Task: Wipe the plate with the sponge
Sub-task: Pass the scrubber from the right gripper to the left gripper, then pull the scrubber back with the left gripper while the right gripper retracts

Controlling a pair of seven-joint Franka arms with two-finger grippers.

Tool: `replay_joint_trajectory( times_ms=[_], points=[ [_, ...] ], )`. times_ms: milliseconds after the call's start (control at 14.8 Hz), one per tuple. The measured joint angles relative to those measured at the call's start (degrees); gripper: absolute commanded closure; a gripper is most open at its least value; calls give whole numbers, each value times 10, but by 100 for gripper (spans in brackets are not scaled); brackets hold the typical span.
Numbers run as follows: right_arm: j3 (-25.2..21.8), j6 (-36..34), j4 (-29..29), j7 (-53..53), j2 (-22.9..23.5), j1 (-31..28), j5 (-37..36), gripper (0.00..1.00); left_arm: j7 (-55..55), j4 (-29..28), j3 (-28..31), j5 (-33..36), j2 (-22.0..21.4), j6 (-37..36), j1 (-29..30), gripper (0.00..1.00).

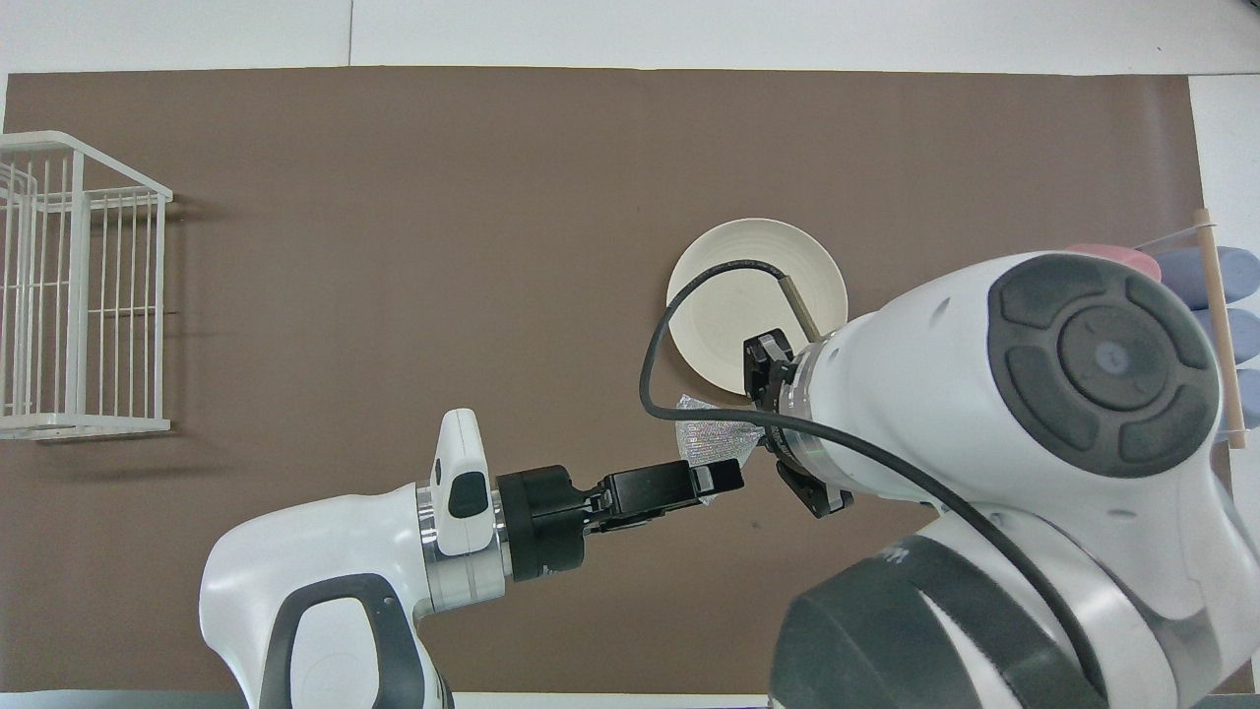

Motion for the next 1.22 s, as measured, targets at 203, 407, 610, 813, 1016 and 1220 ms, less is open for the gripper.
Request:
replay_joint_trajectory(
  times_ms=[203,407,610,813,1016,1220],
  points=[
    [-1,0,0,0,0,0,-2,100,0,11,0,-8,9,17,0,100],
    [-1,0,0,0,1,0,-2,98,0,13,0,-9,10,17,0,100],
    [-1,0,0,0,1,0,-2,59,0,13,0,-10,10,23,-4,100],
    [-2,0,0,-18,1,0,-3,0,0,12,0,-11,10,27,-7,100],
    [-8,-1,0,-71,0,-6,-4,0,0,11,0,-11,10,28,-7,100],
    [-13,-22,1,-200,-4,-42,-5,0,0,1,1,-11,10,34,-7,100]
  ],
)
